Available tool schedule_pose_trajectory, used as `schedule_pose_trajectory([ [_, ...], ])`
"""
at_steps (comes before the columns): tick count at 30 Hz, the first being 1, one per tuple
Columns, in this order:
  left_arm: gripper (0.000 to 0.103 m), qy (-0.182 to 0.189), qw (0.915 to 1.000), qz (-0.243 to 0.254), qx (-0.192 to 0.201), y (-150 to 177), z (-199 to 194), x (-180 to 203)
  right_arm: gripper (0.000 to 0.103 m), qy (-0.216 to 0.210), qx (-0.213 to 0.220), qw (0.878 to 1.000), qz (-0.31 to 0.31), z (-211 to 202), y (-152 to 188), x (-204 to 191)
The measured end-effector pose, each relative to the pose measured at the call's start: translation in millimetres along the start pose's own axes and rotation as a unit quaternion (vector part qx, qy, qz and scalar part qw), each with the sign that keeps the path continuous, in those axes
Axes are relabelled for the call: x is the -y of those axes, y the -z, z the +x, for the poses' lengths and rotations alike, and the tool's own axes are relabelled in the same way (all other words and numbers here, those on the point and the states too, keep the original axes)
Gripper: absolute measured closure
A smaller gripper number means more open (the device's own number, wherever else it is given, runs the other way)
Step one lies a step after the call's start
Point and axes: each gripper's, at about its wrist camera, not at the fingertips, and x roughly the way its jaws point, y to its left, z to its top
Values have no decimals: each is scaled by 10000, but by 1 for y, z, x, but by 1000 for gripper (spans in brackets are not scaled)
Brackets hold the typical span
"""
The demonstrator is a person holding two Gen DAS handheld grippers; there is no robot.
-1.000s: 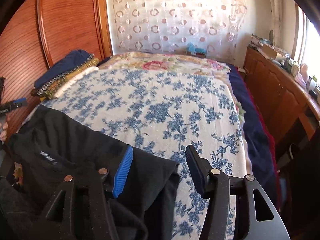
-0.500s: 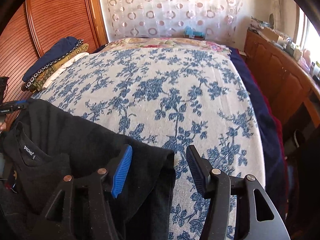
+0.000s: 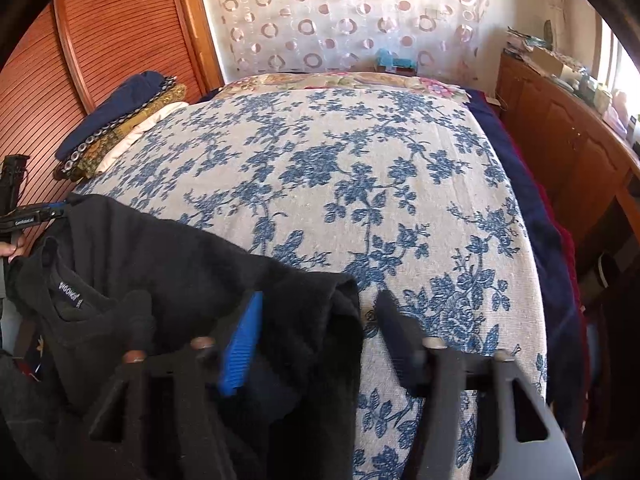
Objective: Fold small clothes
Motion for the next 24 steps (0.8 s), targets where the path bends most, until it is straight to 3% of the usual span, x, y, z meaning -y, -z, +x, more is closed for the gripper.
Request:
schedule_pose_trajectory([
  [1, 90, -48, 10000, 47, 48, 1, -2, 3, 86, -73, -9, 10000, -41, -1, 1, -3],
  [3, 91, -29, 9998, 111, 144, 0, -7, 8, 93, -106, 3, 9998, -168, -5, 5, -9],
  [10, 92, 243, 9940, 218, 1044, -1, -72, 35, 95, -331, 754, 9966, -89, -74, -1, -18],
  [16, 92, 477, 9798, 264, 1922, 7, -138, 54, 95, -139, 1253, 9906, -523, -158, -6, -44],
  [24, 92, 689, 9525, 450, 2932, 2, -220, 79, 96, -99, 2071, 9762, -638, -266, -10, -52],
])
